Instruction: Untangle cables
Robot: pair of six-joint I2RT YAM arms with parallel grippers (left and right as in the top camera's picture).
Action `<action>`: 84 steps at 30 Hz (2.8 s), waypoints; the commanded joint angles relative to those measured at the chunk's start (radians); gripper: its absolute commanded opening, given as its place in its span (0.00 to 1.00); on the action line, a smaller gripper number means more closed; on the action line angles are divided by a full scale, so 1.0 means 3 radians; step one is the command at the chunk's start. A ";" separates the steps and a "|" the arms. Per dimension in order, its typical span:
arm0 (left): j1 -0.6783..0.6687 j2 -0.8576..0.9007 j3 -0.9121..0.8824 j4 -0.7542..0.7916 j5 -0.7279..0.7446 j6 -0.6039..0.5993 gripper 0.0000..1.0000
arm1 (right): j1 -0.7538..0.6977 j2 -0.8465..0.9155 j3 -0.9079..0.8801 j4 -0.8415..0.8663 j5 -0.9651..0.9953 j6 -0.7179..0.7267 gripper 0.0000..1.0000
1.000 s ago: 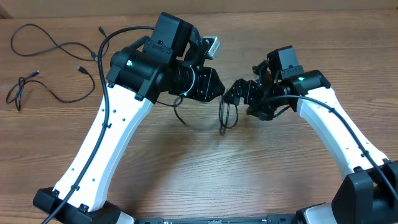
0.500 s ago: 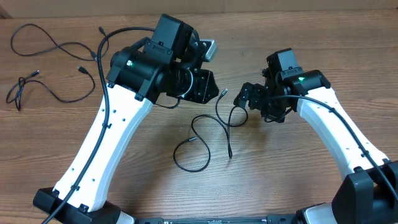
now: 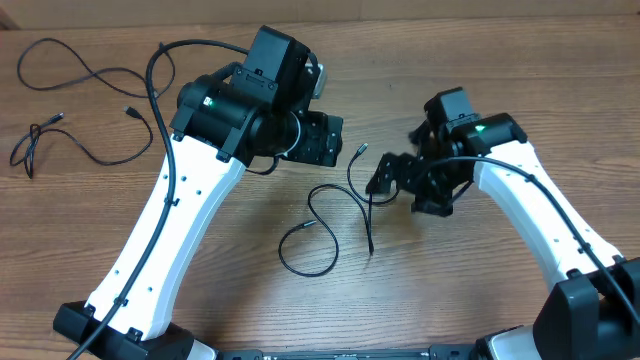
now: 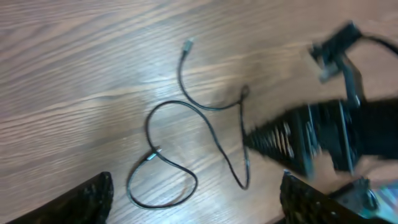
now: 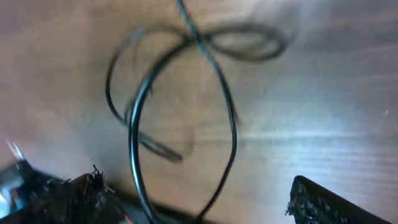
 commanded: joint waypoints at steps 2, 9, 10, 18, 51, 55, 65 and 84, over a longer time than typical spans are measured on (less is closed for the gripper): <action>0.0019 0.0023 0.0000 0.0018 -0.0473 -0.0314 0.93 | 0.0238 0.0010 -0.0051 0.0015 -0.0086 -0.0371 0.98; 0.0019 0.0023 0.0000 0.0038 -0.0487 -0.0310 1.00 | 0.0637 0.0010 -0.0196 0.0365 0.0744 0.0086 1.00; 0.0019 0.0023 0.0000 0.0037 -0.0488 -0.0310 1.00 | 0.0665 0.0010 -0.0216 0.0389 0.0898 0.0225 1.00; 0.0225 0.0023 0.0000 -0.0032 -0.0359 -0.0310 1.00 | 0.0703 0.0010 -0.0587 0.0786 0.1142 0.0496 0.94; 0.0551 0.0023 0.0000 -0.0163 0.1452 0.1345 1.00 | 0.0116 -0.0072 0.2572 -0.0337 0.0263 0.0463 0.04; 0.0454 0.0023 0.0000 -0.0160 0.1968 0.1968 1.00 | 0.0003 -0.0067 0.2621 -0.0174 0.0263 0.0730 0.04; 0.0238 0.0023 0.0000 0.0187 0.2177 0.2497 1.00 | -0.0165 -0.0047 0.2621 0.0028 -0.0103 0.1476 0.04; -0.0249 0.0023 0.0000 0.0988 0.2172 0.2594 1.00 | -0.0165 -0.0047 0.2621 0.0824 -0.0538 0.2445 0.04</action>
